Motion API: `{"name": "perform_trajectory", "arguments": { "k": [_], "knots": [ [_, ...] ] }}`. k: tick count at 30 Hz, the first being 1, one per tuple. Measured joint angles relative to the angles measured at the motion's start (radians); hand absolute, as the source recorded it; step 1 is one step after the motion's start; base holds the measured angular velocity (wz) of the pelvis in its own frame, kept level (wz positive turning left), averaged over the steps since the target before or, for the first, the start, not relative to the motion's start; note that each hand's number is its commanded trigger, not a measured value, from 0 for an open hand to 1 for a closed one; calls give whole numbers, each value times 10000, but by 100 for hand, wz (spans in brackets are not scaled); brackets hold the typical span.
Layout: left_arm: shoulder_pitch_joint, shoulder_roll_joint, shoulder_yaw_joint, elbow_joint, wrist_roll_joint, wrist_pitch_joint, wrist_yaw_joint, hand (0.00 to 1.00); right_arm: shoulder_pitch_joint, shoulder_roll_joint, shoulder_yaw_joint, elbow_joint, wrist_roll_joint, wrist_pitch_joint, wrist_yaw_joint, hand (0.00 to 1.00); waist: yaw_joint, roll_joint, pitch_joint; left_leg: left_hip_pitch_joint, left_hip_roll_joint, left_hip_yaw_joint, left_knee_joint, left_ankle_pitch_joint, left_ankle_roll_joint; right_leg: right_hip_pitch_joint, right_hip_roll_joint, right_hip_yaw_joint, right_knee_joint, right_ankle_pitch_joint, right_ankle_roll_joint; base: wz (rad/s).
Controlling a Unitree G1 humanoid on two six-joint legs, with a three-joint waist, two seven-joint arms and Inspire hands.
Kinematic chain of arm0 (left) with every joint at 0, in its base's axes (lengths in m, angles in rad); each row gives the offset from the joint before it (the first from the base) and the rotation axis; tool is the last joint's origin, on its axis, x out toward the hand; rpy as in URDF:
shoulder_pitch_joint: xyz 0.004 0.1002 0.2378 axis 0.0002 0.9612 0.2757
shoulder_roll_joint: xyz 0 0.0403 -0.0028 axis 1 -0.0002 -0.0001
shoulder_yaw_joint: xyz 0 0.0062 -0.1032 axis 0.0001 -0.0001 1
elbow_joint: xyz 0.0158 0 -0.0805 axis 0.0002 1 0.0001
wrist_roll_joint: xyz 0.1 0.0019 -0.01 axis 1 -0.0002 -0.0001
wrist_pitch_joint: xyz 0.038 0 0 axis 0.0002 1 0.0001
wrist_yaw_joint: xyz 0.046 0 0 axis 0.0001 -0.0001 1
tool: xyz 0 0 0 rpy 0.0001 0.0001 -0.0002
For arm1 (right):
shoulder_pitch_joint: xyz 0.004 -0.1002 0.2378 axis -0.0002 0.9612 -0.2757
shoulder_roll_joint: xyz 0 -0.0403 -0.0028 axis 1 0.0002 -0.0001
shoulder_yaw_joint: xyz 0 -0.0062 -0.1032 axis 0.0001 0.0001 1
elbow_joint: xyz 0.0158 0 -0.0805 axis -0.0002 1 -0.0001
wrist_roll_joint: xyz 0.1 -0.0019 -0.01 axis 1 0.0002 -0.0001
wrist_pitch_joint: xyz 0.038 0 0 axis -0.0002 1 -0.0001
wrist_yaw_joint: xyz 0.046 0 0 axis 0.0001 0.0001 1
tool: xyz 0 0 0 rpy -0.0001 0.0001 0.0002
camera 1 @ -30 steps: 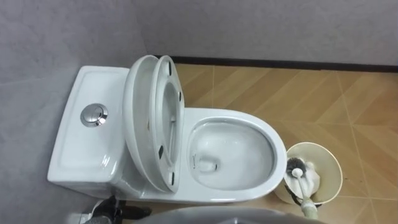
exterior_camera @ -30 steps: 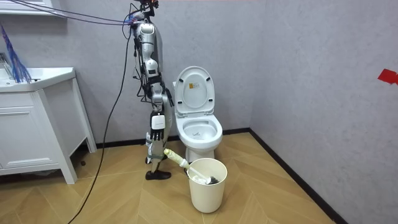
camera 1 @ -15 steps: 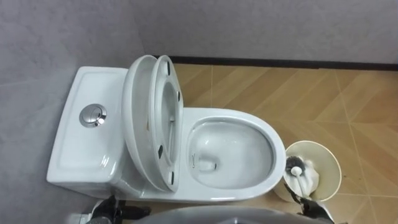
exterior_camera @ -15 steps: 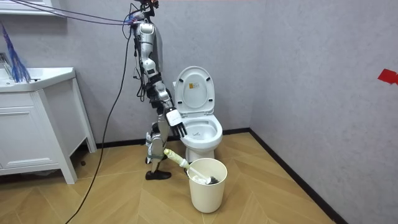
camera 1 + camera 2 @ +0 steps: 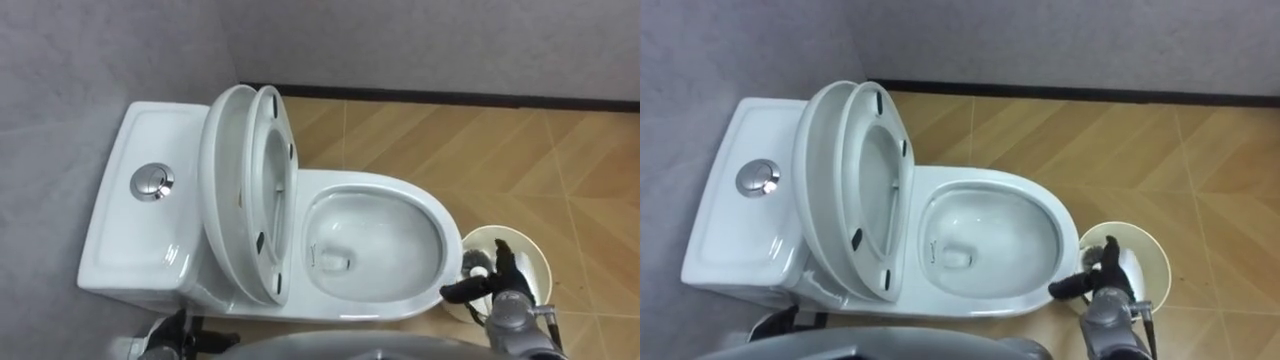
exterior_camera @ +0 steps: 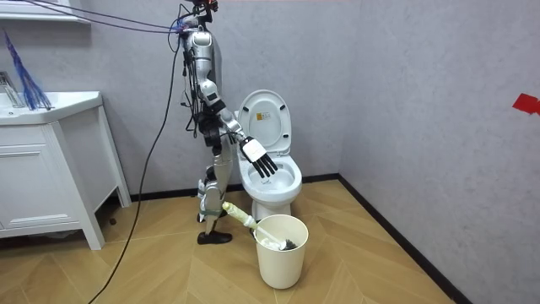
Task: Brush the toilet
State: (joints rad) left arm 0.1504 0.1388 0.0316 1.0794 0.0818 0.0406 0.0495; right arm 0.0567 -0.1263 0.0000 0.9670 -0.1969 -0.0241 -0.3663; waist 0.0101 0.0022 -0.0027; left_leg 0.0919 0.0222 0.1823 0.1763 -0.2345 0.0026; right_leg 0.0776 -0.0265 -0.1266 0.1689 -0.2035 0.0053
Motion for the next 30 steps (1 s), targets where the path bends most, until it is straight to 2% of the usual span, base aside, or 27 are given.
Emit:
{"name": "perform_trajectory", "arguments": {
  "k": [5, 8, 10, 13, 14, 16, 17, 21, 25, 30],
  "knots": [
    [-26, 128, 0, -5, 0, -104, 275, 0, -35, -86, -29, -35, 299, -113, -359, 0, -40, -2, -8, -454, 5, -106, 107, 1, 2, -367, -16, -106, 160, 19, -9, 6],
    [-115, 327, -173, 12, -15, -262, 319, 0, -211, -189, -18, 126, 624, -235, -595, 0, -51, 8, -1, -921, 6, -272, 271, 5, 8, -742, -31, -199, 207, 46, -31, 9],
    [-219, 399, -281, 120, -14, -361, 344, 0, -658, -363, 10, 759, 834, -321, -810, 0, -28, 53, 34, -1256, 3, -339, 302, 52, 71, -1014, -53, -334, 203, 116, -39, 11],
    [-513, 436, -454, 343, -21, -494, 396, 0, -1253, -483, 6, 1351, 1054, -333, -1091, 0, -2, 63, 45, -1902, 0, -460, 516, 103, 104, -1551, -60, -401, 244, 222, -58, 8],
    [-582, 436, -496, 412, -27, -494, 424, 0, -1380, -501, 3, 1490, 1108, -373, -1166, 0, -36, 55, 52, -2022, 0, -468, 541, 124, 111, -1661, -61, -403, 258, 243, -60, 4],
    [-735, 454, -593, 528, -26, -494, 524, 0, -1832, -602, -18, 2074, 1217, -490, -1391, 0, -19, 36, 124, -2477, -4, -483, 659, 164, 142, -2140, -95, -432, 462, 255, -63, 5],
    [-762, 474, -659, 529, -25, -493, 558, 0, -1952, -642, -18, 2190, 1316, -496, -1434, 0, -22, 34, 126, -2635, -4, -479, 717, 175, 154, -2312, -110, -435, 560, 255, -63, 5],
    [-1054, 536, -974, 607, -1, -476, 766, 0, -2577, -1008, -248, 2899, 1943, -486, -1685, 0, -18, 115, 205, -3479, -78, -543, 936, 295, 253, -3097, -233, -571, 801, 281, -57, 10],
    [-1228, 758, -1227, 601, -17, -451, 1026, 0, -2815, -1264, -334, 3196, 2290, -483, -2148, 0, 0, 137, 228, -4151, -127, -567, 1071, 403, 306, -3811, -329, -624, 1112, 282, -55, 5],
    [-1422, 778, -1568, 599, -72, -385, 1363, 0, -2988, -1467, -319, 3437, 2556, -398, -2359, 0, 109, 140, 243, -4754, -139, -571, 1290, 438, 346, -4442, -374, -611, 1355, 300, -68, 0]
  ]
}}
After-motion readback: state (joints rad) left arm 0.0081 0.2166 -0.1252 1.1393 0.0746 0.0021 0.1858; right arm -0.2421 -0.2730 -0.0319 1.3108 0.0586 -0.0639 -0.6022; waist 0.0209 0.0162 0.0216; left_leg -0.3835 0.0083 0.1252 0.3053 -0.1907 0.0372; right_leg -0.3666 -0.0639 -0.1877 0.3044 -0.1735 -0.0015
